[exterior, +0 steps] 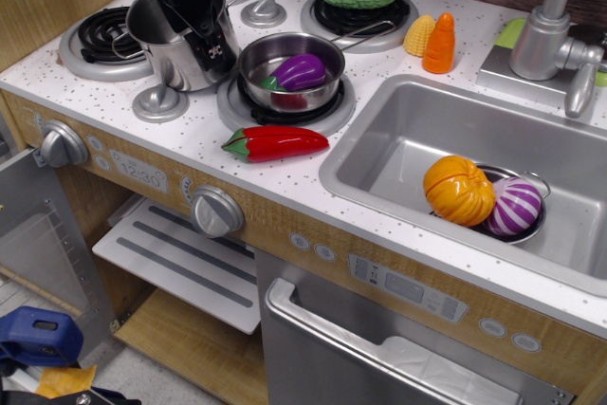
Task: Put pot on stove which is near stove
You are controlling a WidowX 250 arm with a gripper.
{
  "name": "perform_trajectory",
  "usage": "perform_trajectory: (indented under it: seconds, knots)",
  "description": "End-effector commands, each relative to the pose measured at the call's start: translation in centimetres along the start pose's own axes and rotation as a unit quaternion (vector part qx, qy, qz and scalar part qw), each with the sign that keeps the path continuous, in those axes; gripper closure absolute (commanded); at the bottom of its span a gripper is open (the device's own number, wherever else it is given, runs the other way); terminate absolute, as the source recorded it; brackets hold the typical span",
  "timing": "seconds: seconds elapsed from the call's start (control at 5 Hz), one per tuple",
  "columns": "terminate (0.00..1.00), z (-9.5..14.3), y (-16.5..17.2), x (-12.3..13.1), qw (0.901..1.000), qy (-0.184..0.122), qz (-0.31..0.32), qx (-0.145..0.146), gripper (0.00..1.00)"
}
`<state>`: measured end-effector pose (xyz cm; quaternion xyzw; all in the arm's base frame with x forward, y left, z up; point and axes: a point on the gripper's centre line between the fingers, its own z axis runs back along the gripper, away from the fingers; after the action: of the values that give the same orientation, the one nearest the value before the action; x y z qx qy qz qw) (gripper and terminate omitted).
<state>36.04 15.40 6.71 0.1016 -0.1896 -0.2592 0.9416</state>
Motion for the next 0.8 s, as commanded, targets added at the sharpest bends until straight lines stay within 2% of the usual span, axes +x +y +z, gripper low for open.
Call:
perform_trajectory:
  seconds: [0.0,0.4,0.6]
  knots:
    - [0.00,0.1,1.9,-0.9,0.9997,-0.018,-0.007,0.017,0.00]
    - [0.00,-1.1,2.4,-1.5,0.9993,-0.030,-0.012,0.020,0.00]
    - [0.00,-1.1,2.6,-1.5,0.9992,-0.029,-0.014,0.024,1.00]
